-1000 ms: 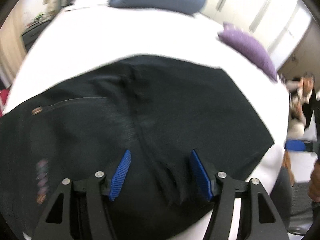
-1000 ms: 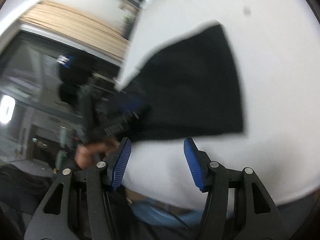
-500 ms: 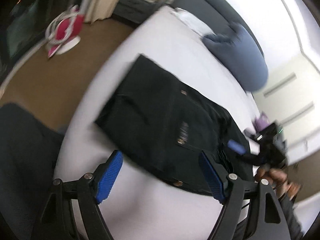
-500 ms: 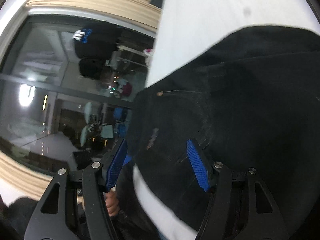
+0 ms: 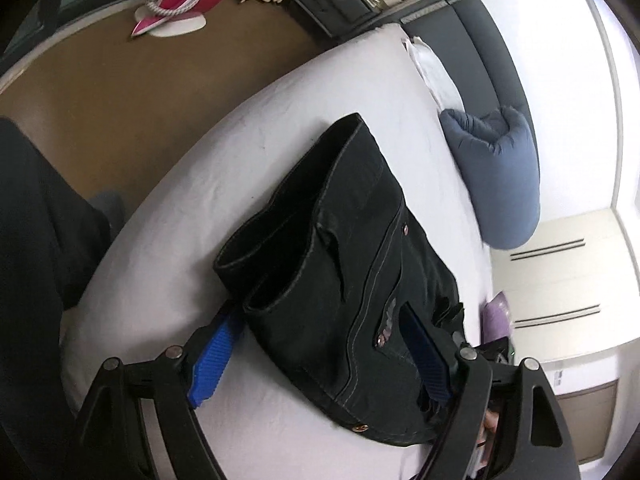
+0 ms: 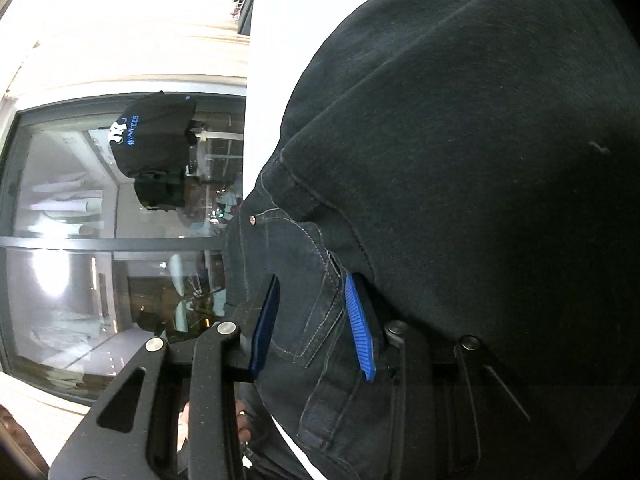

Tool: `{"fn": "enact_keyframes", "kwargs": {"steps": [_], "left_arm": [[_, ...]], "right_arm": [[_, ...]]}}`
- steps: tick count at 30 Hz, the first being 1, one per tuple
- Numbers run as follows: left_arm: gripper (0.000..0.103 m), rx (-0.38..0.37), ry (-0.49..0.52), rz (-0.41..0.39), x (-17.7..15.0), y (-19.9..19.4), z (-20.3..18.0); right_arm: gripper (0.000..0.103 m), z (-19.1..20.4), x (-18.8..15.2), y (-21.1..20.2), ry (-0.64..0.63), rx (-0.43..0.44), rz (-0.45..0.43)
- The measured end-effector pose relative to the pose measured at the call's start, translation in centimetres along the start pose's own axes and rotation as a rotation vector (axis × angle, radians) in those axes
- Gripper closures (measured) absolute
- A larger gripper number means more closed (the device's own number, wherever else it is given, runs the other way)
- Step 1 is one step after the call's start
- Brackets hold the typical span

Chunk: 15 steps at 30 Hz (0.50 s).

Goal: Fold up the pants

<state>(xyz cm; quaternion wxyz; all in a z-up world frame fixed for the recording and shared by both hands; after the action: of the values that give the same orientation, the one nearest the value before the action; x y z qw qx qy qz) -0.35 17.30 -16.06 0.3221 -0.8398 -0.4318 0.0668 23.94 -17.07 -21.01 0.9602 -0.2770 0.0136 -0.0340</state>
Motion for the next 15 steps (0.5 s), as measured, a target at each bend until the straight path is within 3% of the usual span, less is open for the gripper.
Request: {"fn": "enact_keyframes", "kwargs": {"steps": [5, 7, 11, 15], "left_arm": [[0.024, -0.010, -0.004, -0.020, 0.2, 0.3, 0.2], [0.037, -0.008, -0.012, -0.025, 0.7, 0.8, 0.3], [0.074, -0.014, -0.027, -0.016, 1.2, 0.9, 0.1], [0.083, -0.006, 0.045, -0.041, 1.1, 0.0, -1.7]], "right_arm": [[0.071, 0.1, 0.2, 1.0, 0.002, 0.011, -0.005], [0.071, 0.2, 0.1, 1.1, 0.001, 0.014, -0.006], [0.071, -1.2, -0.2, 0.1, 0.004, 0.022, -0.010], [0.071, -1.1, -0.2, 0.0, 0.002, 0.014, -0.007]]}}
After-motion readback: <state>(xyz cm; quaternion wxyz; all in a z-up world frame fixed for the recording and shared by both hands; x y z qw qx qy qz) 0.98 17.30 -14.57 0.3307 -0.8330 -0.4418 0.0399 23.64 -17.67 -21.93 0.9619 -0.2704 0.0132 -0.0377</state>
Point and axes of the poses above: each gripper's, at about its wrist camera, not at the fingertips, and y roughly the way its jaws point, z to its left, x to its top, the point moved 6 cm from there along y, roughly the way its jaws point, and after that the axes turned 6 degrees about -x, right-handed, at the moved point
